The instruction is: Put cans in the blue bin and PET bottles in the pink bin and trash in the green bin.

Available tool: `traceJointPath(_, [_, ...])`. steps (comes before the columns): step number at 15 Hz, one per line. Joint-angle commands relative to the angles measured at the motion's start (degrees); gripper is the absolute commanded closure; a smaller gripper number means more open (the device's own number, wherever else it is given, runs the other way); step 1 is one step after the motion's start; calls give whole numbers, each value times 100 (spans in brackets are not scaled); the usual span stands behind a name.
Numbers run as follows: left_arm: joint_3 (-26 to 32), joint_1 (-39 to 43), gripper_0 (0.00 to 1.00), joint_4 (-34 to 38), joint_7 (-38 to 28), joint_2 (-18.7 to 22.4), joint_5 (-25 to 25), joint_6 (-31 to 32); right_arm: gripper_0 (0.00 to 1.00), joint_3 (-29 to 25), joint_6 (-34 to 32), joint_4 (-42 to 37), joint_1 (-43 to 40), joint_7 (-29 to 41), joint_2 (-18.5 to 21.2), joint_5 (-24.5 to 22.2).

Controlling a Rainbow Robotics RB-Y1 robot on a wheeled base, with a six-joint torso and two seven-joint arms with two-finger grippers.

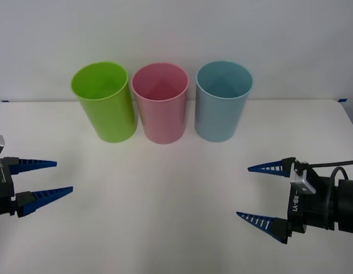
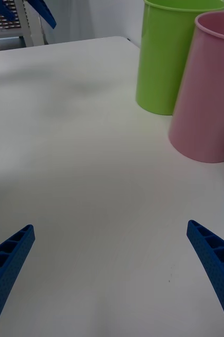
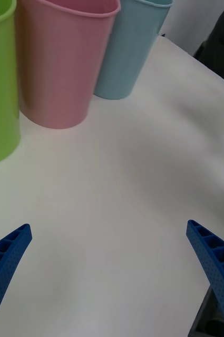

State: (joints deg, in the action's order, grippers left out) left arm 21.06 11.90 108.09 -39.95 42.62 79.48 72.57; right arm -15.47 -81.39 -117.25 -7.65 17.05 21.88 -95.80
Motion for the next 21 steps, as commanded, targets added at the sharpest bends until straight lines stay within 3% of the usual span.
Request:
traceJointPath(1, [56,304,0,212,-30,-368,279,20,0,0,0,0,0,0,0,0])
traceJointPath(4, [47,612,0,502,5,-579,358,29,0,0,0,0,0,0,0,0])
traceJointPath(11, [82,1157,0,1214,102,-1687,1211,108,0,0,0,0,0,0,0,0])
traceJointPath(21, [-41,1596,0,1276,401,-1766,1202,46,0,0,0,0,0,0,0,0])
